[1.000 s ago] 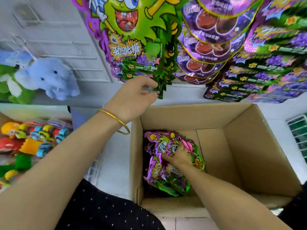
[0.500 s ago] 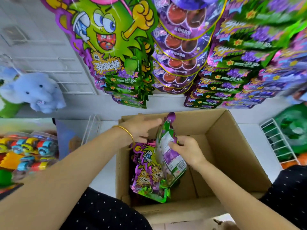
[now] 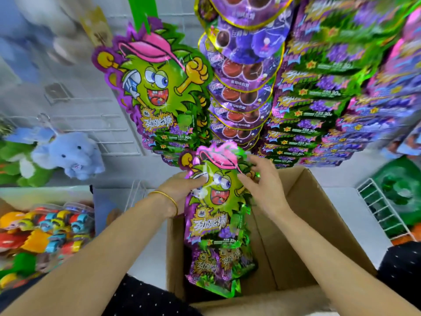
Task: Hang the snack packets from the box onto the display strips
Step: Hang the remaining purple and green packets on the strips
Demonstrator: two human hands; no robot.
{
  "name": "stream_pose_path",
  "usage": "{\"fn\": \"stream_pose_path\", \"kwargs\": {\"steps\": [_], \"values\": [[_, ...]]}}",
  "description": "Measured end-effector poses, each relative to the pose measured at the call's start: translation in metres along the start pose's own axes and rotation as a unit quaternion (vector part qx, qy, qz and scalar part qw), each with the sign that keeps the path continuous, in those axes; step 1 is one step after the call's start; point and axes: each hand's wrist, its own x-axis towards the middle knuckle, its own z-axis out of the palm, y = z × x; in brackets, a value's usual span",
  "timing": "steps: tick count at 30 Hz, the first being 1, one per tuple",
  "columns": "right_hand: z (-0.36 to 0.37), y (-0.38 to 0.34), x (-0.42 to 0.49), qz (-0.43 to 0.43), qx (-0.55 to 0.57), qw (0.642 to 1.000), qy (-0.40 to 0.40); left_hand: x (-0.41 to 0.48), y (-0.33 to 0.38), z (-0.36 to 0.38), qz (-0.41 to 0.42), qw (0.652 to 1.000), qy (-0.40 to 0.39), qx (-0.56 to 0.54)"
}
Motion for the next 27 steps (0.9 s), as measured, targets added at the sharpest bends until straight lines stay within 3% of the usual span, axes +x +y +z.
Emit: {"fn": "stream_pose_path", "kwargs": {"steps": [8,14,18,22,24,27], "values": [[-0.022,-0.055,0.049,0.019,0.164,0.981,-0.104,-0.020,0.028,-0.026,0.076,0.996,-0.046,-0.029],[-0.044,-0.115,0.072,-0.037,0.163,0.969,-0.180,-0.048,0.067,-0.043,0.142,0.989,-0.031,0.009],[-0.056,-0.156,0.095,-0.117,0.092,0.979,-0.141,-0.076,0.134,-0.067,0.286,0.955,0.043,0.069],[-0.061,-0.198,0.119,-0.187,-0.050,0.979,-0.065,-0.079,0.224,-0.066,0.434,0.878,0.161,0.122],[-0.064,-0.223,0.123,-0.205,-0.108,0.973,-0.014,-0.073,0.261,-0.056,0.454,0.857,0.187,0.155],[-0.064,-0.257,0.123,-0.224,-0.204,0.952,0.043,-0.059,0.296,-0.048,0.427,0.861,0.197,0.196]]}}
